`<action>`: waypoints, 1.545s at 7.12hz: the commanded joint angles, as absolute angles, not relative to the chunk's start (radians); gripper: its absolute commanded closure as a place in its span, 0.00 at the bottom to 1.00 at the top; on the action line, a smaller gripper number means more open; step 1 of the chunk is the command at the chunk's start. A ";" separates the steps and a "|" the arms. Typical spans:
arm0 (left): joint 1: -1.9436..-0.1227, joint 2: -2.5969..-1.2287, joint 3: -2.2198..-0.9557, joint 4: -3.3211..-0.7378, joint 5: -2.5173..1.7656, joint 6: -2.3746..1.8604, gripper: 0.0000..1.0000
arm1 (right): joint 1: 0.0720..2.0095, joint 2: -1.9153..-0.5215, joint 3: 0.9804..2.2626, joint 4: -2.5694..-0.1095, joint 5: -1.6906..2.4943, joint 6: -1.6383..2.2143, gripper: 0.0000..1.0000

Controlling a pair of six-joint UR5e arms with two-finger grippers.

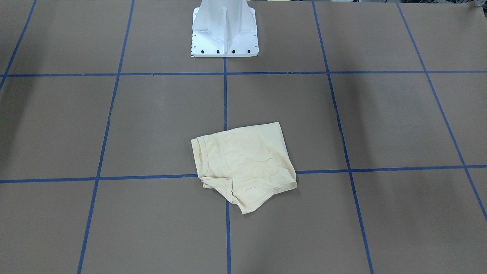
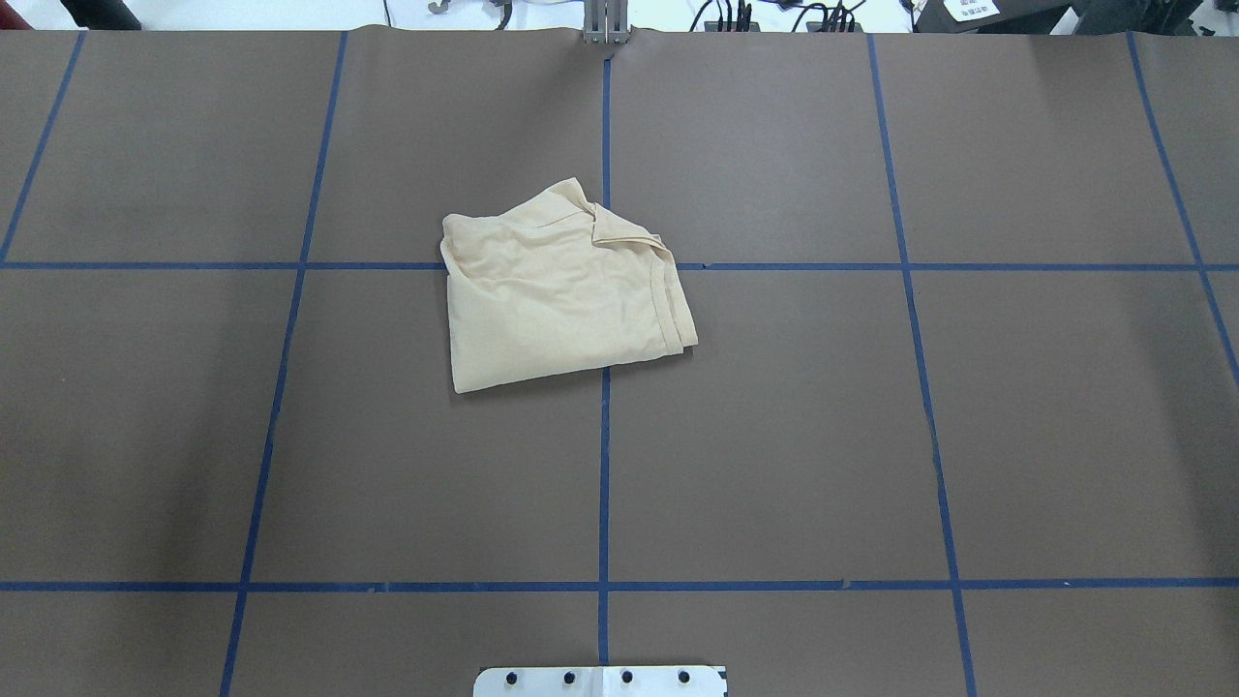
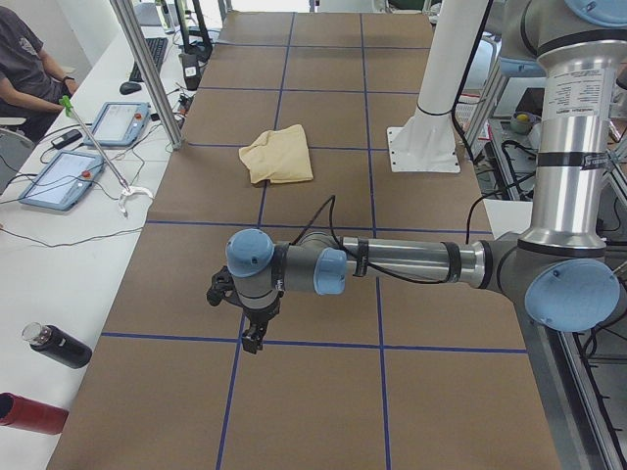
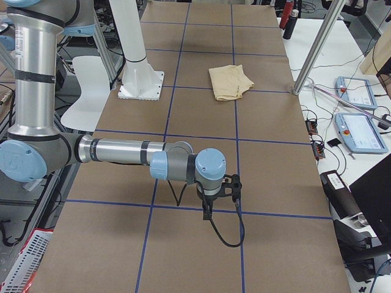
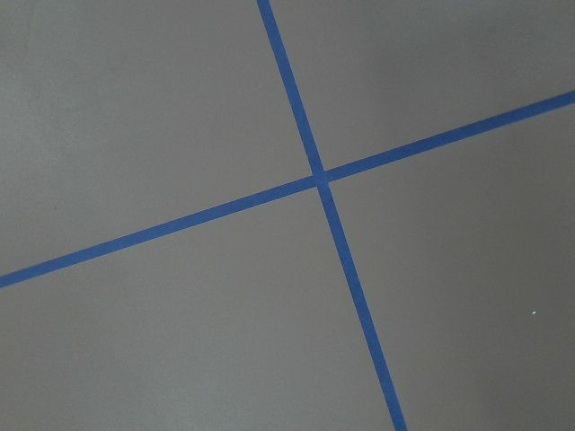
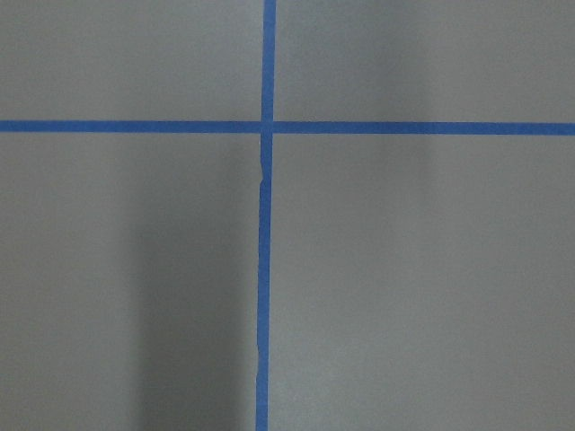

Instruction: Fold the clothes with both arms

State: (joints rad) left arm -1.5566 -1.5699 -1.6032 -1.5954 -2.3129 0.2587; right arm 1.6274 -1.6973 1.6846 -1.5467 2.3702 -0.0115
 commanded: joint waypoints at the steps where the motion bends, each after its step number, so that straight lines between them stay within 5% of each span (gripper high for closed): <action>1: -1.557 -1.569 -1.603 -1.595 -2.310 0.256 0.00 | 1.629 -1.694 1.704 -1.485 2.372 0.110 0.00; 11: -1.557 -1.574 -1.605 -1.594 -2.313 0.151 0.00 | 1.603 -1.694 1.709 -1.471 2.378 0.198 0.00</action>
State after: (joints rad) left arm -1.5570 -1.5729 -1.6041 -1.5943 -2.3120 0.2245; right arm 1.6030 -1.6935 1.7096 -1.4725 2.3777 0.1972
